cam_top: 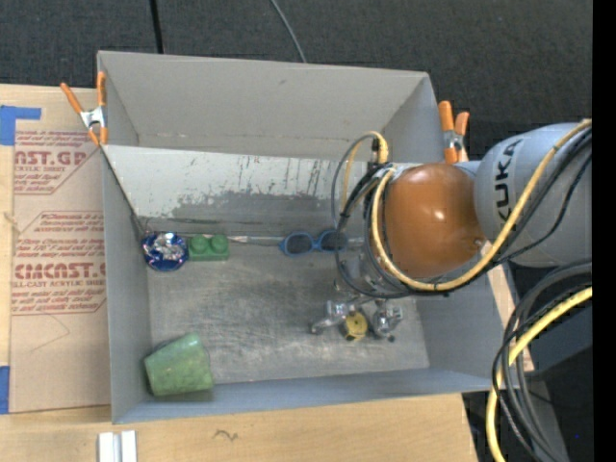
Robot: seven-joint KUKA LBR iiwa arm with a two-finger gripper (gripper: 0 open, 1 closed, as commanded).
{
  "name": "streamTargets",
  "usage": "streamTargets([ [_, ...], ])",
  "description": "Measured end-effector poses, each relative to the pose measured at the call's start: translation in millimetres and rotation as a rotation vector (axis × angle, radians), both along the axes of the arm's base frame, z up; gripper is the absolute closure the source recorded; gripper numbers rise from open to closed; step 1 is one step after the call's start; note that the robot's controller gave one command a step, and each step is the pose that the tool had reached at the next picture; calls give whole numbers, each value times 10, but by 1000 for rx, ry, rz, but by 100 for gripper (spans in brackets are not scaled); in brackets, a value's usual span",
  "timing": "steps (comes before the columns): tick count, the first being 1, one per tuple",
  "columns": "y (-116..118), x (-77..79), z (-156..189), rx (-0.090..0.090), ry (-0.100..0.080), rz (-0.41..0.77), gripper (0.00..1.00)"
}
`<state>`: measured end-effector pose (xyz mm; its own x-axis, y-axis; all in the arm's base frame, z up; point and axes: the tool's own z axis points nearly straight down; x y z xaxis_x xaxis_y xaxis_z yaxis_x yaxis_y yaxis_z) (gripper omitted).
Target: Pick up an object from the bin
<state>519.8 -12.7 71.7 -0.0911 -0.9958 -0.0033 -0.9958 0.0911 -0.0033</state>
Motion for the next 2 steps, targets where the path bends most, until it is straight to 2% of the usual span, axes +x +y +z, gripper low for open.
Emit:
streamTargets([
  [1,-16,9,13,-2,0,-4,100],
  [2,-282,412,1888,-2,-5,146,100],
])
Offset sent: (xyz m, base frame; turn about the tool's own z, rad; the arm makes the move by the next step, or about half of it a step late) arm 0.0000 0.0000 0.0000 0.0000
